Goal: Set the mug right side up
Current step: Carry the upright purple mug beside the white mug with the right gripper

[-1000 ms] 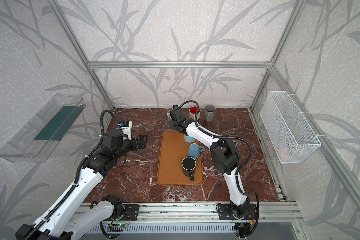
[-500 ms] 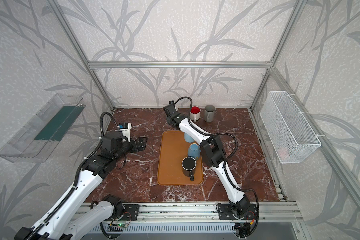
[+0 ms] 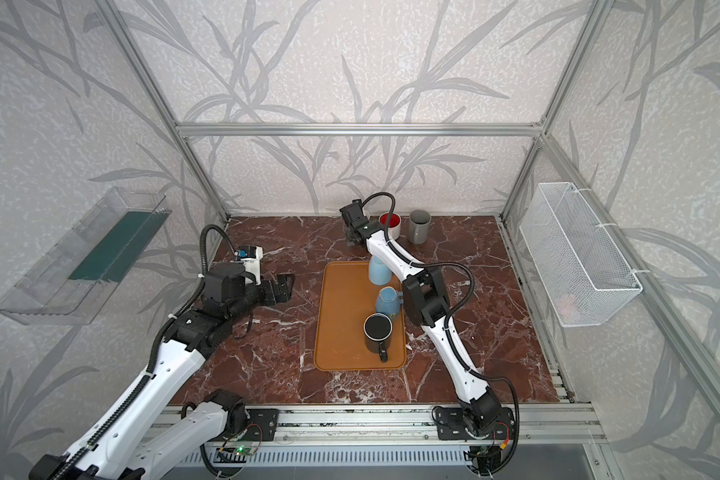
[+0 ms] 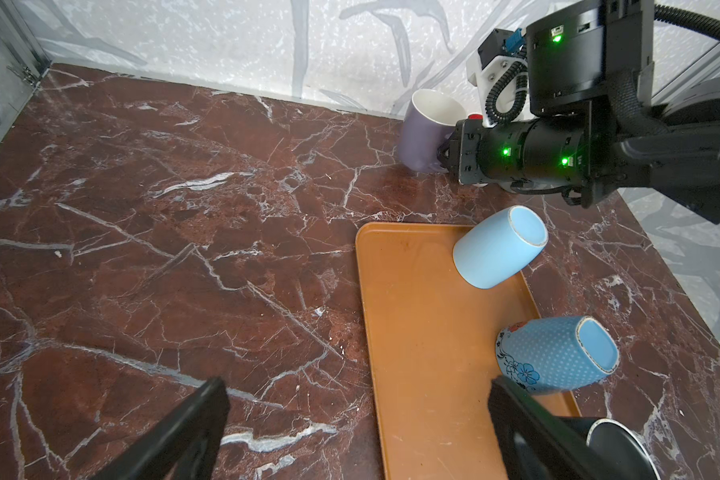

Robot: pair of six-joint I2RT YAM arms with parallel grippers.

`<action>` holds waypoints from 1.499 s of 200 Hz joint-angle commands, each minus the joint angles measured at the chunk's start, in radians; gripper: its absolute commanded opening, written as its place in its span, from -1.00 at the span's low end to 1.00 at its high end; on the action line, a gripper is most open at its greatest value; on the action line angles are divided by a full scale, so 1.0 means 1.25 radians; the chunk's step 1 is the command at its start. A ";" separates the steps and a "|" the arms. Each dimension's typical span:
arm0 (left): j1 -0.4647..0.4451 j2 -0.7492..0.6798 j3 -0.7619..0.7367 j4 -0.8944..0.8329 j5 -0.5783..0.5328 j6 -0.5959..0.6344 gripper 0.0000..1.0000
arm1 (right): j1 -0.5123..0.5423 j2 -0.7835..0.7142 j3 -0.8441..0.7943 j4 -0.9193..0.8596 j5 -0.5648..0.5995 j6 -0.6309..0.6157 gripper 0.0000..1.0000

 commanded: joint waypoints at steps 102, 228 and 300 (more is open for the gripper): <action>0.003 -0.001 -0.016 0.013 -0.017 -0.010 0.98 | -0.031 0.066 0.144 -0.023 -0.023 0.011 -1.00; 0.003 -0.003 -0.018 0.014 -0.019 -0.009 0.98 | -0.035 0.082 0.144 -0.014 -0.017 0.034 -1.00; 0.003 -0.002 -0.018 0.013 -0.019 -0.009 0.98 | -0.036 0.079 0.143 -0.012 -0.023 0.040 -0.74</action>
